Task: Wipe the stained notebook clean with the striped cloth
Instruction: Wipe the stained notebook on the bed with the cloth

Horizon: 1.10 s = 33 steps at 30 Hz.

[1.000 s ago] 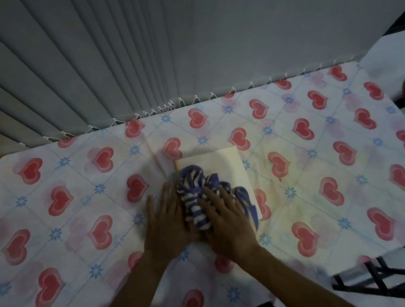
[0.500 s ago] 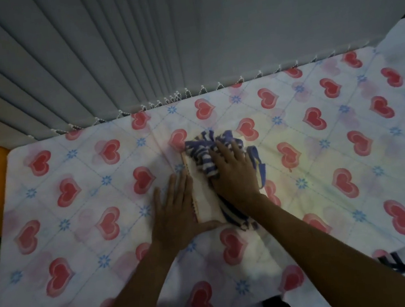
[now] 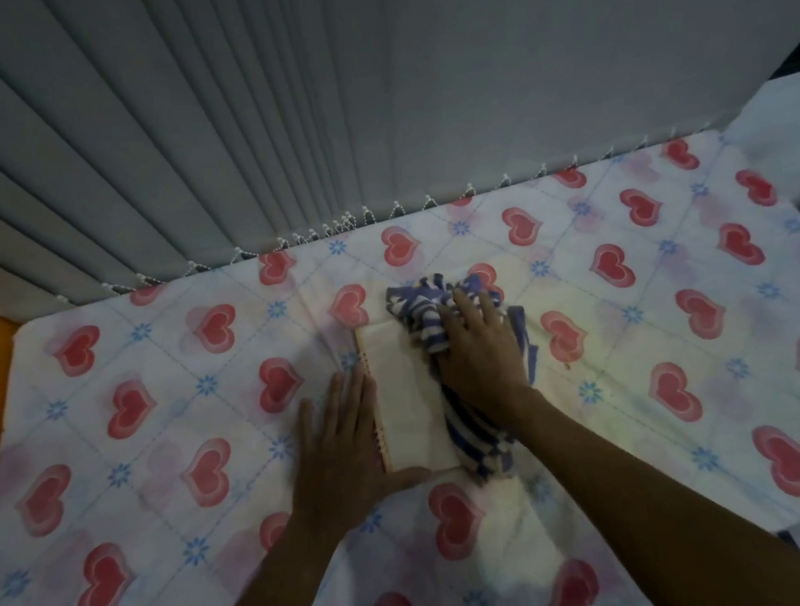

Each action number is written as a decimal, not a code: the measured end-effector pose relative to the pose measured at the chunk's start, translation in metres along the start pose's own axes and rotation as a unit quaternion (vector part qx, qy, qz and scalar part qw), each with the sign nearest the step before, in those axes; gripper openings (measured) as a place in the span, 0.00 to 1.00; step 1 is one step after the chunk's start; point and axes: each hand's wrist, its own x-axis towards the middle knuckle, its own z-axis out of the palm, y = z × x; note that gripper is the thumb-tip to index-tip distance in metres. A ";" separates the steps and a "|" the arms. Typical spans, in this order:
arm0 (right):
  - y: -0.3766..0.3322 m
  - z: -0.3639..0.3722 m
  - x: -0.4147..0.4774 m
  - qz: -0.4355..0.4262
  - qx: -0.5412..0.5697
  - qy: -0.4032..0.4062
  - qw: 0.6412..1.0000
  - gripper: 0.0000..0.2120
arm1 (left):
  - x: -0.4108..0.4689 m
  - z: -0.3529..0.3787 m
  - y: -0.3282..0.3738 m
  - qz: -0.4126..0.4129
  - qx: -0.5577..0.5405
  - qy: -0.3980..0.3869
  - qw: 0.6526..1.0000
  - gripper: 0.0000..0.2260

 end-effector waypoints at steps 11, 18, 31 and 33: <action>0.012 0.004 -0.073 -0.165 -0.013 -0.042 0.985 0.31 | 0.001 0.008 -0.002 0.001 -0.003 0.011 1.000 0.61; 0.003 0.002 -0.013 -0.070 -0.025 -0.006 0.997 0.30 | -0.001 0.004 -0.001 0.004 0.006 0.017 1.000 0.61; 0.024 0.001 -0.074 -0.233 -0.019 -0.054 0.971 0.32 | 0.000 0.007 -0.002 -0.002 -0.023 0.002 1.000 0.60; 0.029 -0.006 -0.047 -0.174 -0.013 -0.027 0.984 0.30 | 0.001 0.006 -0.002 -0.009 -0.015 0.008 1.000 0.62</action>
